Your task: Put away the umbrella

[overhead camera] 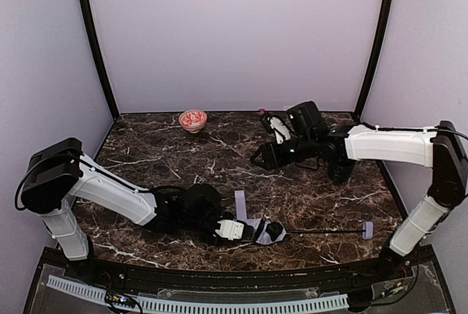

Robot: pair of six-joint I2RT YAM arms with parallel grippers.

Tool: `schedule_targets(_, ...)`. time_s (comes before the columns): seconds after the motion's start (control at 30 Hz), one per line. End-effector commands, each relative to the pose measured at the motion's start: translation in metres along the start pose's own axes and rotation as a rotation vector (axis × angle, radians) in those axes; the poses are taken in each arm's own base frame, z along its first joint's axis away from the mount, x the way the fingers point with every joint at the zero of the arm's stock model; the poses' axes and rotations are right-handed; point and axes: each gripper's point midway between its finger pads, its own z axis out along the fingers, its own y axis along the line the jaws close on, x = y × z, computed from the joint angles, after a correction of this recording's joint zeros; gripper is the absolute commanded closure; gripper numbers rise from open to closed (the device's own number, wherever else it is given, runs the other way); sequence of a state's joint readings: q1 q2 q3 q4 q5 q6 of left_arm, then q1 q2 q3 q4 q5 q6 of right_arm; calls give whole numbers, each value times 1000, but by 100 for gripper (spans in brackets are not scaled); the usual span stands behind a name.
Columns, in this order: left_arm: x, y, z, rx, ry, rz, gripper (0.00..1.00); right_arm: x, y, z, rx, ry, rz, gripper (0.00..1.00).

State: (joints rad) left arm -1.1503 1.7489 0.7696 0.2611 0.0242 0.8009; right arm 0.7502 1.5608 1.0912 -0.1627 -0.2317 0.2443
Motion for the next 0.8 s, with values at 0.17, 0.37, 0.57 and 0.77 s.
schedule_targets(0.17, 62, -66, 0, 212, 221, 34, 100, 124, 16, 57, 57, 451, 374, 38)
schedule_targets(0.37, 63, -68, 2, 207, 226, 37, 100, 160, 37, 89, 18, 561, 413, 36)
schedule_targets(0.57, 63, -67, 1, 198, 225, 41, 100, 165, 72, 110, -125, 600, 411, 92)
schedule_targets(0.77, 64, -66, -1, 194, 239, 43, 100, 110, 59, 99, -263, 373, 487, 100)
